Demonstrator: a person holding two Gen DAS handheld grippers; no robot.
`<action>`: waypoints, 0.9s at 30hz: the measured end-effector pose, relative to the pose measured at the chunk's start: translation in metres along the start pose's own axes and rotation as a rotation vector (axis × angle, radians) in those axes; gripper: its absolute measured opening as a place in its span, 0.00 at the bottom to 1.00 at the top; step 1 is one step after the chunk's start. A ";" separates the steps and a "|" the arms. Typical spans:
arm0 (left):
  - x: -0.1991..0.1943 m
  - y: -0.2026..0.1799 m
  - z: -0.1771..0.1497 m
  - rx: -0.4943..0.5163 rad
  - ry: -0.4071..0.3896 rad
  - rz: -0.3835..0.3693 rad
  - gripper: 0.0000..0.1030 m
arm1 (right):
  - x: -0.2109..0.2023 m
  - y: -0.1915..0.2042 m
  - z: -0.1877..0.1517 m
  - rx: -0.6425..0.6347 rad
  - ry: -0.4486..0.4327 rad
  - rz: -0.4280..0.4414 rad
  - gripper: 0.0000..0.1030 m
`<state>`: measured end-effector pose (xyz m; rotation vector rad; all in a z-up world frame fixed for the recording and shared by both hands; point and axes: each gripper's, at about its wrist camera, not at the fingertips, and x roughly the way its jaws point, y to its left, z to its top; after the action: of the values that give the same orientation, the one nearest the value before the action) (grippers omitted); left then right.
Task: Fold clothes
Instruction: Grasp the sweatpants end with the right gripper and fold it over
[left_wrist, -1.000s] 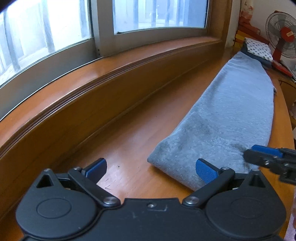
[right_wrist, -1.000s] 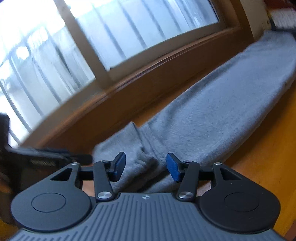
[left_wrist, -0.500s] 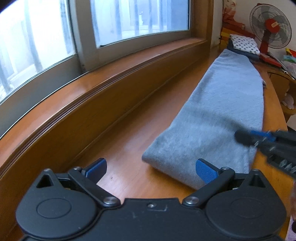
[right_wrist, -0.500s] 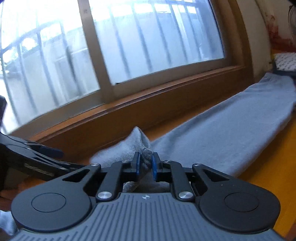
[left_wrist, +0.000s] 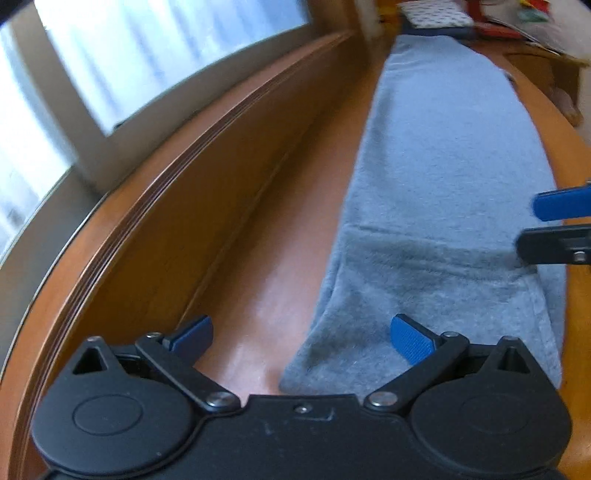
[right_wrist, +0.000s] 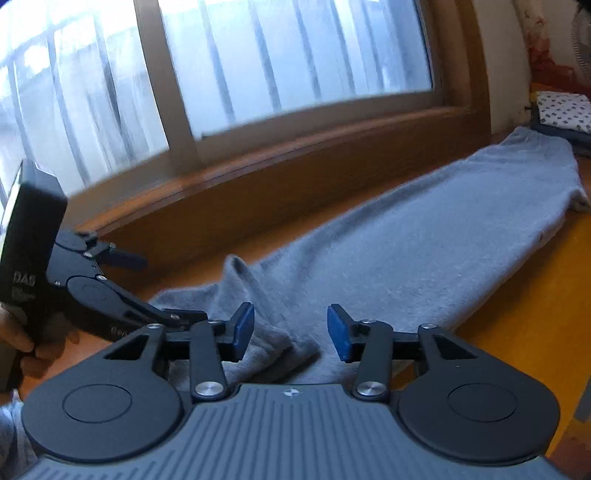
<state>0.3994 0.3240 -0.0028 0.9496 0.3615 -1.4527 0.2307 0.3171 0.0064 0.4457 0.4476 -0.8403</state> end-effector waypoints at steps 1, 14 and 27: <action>0.001 -0.001 0.002 0.007 0.006 -0.012 1.00 | 0.007 -0.001 -0.001 -0.024 0.029 -0.006 0.45; -0.040 -0.037 -0.025 -0.139 0.120 -0.314 1.00 | -0.025 -0.026 -0.016 -0.047 0.139 0.016 0.45; -0.079 -0.022 -0.034 -0.288 0.014 -0.255 1.00 | 0.026 0.011 0.032 -0.188 0.204 0.366 0.26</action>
<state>0.3782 0.4048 0.0270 0.6988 0.7031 -1.5719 0.2606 0.2906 0.0210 0.4241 0.6059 -0.3964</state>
